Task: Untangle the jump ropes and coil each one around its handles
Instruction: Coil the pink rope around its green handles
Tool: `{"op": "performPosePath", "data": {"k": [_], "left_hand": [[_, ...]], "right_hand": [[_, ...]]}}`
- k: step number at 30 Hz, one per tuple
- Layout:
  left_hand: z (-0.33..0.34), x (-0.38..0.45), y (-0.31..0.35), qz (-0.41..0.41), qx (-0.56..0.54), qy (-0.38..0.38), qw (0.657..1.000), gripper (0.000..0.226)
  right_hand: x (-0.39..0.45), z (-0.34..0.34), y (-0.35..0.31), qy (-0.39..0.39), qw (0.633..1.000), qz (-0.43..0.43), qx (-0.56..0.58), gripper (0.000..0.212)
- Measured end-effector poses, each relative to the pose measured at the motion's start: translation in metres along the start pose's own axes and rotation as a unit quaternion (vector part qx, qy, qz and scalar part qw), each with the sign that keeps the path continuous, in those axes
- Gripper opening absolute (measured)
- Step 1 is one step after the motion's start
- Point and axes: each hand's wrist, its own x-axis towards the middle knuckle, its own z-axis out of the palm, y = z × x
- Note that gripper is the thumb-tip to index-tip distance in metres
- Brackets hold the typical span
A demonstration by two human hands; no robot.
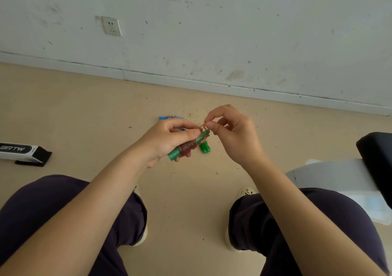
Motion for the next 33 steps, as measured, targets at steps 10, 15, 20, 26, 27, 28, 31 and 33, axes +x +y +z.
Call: {"op": "performPosePath", "data": {"k": [10, 15, 20, 26, 27, 28, 31, 33], "left_hand": [[0.009, -0.006, -0.01, 0.002, 0.045, 0.002, 0.999, 0.016], [0.007, 0.0, -0.008, 0.037, 0.039, 0.068, 0.996, 0.007], [0.006, 0.005, -0.012, 0.065, 0.085, 0.11, 0.988, 0.011], [0.004, 0.004, -0.012, 0.078, 0.09, 0.118, 0.986, 0.006], [0.003, 0.006, -0.013, 0.081, 0.093, 0.126, 0.984, 0.007], [0.002, 0.007, -0.013, 0.085, 0.11, 0.136, 0.981, 0.006], [0.003, 0.008, -0.014, 0.092, 0.134, 0.144, 0.976, 0.002], [0.005, 0.008, -0.014, 0.072, 0.124, 0.107, 0.984, 0.01]], "right_hand": [[0.017, -0.029, -0.003, 0.046, 0.943, 0.17, 0.281, 0.012], [0.018, -0.027, 0.004, 0.005, 0.946, 0.18, 0.269, 0.011], [0.013, -0.022, 0.004, -0.009, 0.958, 0.187, 0.215, 0.014], [0.015, -0.028, 0.006, 0.081, 0.964, 0.167, 0.189, 0.025], [0.015, -0.028, 0.007, 0.091, 0.966, 0.159, 0.184, 0.025], [0.013, -0.026, 0.009, 0.092, 0.967, 0.155, 0.18, 0.025], [0.011, -0.016, 0.012, 0.07, 0.961, 0.171, 0.206, 0.023], [0.012, -0.014, 0.013, 0.043, 0.936, 0.186, 0.297, 0.022]]}}
